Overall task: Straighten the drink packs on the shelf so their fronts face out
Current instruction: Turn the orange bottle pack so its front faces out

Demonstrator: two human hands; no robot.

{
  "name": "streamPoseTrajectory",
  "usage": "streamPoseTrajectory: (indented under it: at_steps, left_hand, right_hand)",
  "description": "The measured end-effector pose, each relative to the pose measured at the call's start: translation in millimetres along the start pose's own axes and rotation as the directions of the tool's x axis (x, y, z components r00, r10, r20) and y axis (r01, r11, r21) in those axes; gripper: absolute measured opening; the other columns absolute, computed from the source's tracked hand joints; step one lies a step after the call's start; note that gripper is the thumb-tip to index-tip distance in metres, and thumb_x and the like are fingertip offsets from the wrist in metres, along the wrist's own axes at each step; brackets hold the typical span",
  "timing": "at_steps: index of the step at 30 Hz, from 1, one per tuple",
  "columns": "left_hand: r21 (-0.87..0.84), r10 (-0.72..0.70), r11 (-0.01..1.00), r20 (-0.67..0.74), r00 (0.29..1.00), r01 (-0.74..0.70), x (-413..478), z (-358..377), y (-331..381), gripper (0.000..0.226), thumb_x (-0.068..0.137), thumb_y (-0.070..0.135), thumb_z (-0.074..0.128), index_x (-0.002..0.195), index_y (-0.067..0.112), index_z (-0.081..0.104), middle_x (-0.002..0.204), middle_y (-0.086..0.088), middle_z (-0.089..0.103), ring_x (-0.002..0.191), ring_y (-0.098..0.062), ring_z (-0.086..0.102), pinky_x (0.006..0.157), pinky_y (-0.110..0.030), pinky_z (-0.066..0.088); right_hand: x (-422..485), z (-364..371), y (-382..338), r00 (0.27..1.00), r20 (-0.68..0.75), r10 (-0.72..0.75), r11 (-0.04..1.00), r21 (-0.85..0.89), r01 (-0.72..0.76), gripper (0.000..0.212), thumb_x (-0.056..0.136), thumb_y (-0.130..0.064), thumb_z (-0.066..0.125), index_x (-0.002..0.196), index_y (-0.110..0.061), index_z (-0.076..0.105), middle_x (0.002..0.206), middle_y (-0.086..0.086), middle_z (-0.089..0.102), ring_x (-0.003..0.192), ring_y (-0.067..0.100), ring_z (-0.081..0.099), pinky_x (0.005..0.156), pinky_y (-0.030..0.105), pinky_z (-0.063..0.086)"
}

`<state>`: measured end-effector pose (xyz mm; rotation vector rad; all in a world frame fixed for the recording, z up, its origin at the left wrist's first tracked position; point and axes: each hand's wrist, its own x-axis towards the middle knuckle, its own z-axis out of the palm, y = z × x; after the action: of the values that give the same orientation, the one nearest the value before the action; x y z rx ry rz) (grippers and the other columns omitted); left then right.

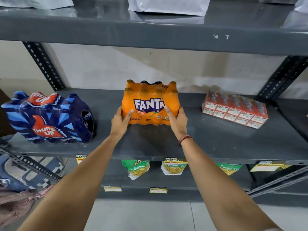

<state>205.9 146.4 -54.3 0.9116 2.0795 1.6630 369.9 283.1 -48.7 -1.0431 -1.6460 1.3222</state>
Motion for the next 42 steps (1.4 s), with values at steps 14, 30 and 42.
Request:
streamPoseTrajectory:
  at_steps: [14, 30, 42]
  left_hand:
    - [0.044, -0.045, 0.998, 0.003, 0.999, 0.045, -23, -3, -1, 0.060, 0.089, 0.044, 0.053, 0.138, 0.011, 0.039, 0.130, -0.008, 0.058, 0.108, -0.017, 0.059, 0.082, -0.021, 0.048]
    - [0.059, -0.041, 0.997, -0.074, 0.996, 0.046, -101, 1, 3, 0.064, 0.085, 0.051, 0.051, 0.136, 0.013, 0.041, 0.128, -0.006, 0.060, 0.107, -0.018, 0.061, 0.086, -0.029, 0.051]
    - [0.322, 0.381, 0.903, -0.292, 0.877, -0.285, -144, 25, 48, 0.042, 0.091, 0.039, 0.054, 0.125, 0.016, 0.047, 0.129, -0.004, 0.048, 0.115, 0.000, 0.037, 0.089, -0.001, 0.027]
  right_hand:
    - [-22, -17, 3, 0.999, 0.019, -0.038, 0.998, -0.058, 0.039, 0.050, 0.086, -0.041, 0.064, 0.122, -0.010, 0.049, 0.122, 0.011, 0.063, 0.098, 0.018, 0.064, 0.073, 0.019, 0.053]
    - [-89, -46, 13, 0.994, -0.052, -0.098, 0.993, -0.075, 0.094, 0.057, 0.076, -0.058, 0.062, 0.112, -0.016, 0.053, 0.112, 0.005, 0.068, 0.091, 0.016, 0.067, 0.071, 0.018, 0.055]
    - [-90, -76, 2, 0.989, -0.124, -0.084, 0.993, 0.067, 0.093, 0.058, 0.082, -0.053, 0.060, 0.124, -0.013, 0.054, 0.119, 0.003, 0.063, 0.106, 0.013, 0.060, 0.080, 0.010, 0.049]
